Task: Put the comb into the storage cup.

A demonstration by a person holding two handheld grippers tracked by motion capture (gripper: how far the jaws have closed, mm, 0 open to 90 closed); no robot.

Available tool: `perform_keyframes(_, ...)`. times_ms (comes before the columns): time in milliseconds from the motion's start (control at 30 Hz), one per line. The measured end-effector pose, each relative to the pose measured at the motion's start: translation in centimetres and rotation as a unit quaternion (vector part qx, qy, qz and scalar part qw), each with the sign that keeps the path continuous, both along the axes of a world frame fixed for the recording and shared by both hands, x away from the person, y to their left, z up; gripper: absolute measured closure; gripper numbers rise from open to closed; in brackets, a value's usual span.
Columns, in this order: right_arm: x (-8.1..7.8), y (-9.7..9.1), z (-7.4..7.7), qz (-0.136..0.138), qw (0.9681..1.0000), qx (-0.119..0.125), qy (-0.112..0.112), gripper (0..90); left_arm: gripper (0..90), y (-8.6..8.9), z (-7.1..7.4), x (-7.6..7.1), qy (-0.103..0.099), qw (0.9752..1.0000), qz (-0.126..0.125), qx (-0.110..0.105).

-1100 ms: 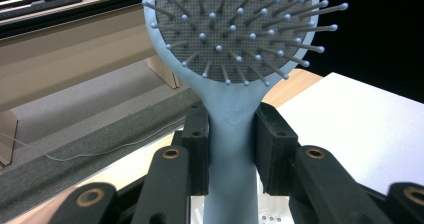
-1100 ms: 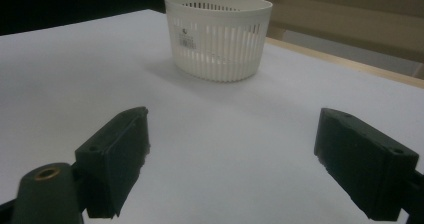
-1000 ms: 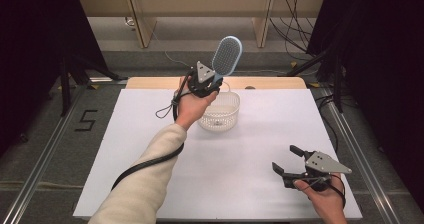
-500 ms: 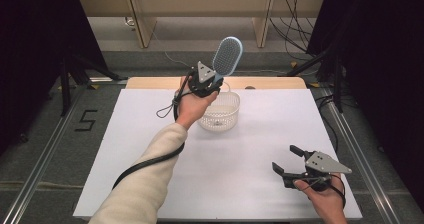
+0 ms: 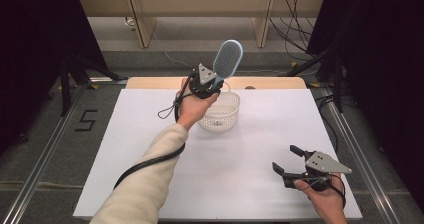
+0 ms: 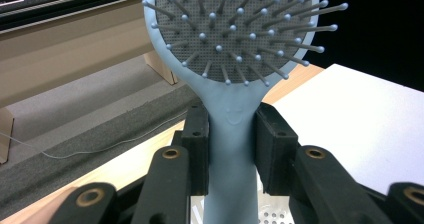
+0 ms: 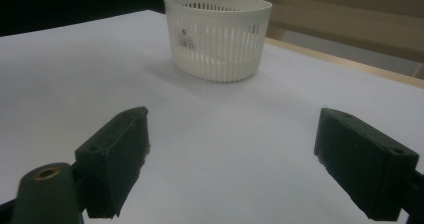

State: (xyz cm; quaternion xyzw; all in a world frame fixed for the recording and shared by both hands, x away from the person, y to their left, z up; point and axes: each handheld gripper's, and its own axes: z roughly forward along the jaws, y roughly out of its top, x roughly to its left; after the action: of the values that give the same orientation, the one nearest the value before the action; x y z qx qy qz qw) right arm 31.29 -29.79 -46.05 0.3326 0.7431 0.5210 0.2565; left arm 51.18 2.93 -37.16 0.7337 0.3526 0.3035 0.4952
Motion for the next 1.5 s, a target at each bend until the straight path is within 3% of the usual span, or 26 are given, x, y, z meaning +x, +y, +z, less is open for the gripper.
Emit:
perform_keyframes(733,0.0,0.0,0.0,0.001,1.0000,0.000,-0.001,15.2,69.5,-0.3,-1.6,0.4,0.005,0.9999,-0.010,0.011)
perform_keyframes(1500,0.0,0.0,0.0,0.000,1.0000,0.001,0.001,15.2,69.4,-0.4,-2.2,0.7,0.003,0.9997,-0.015,0.020)
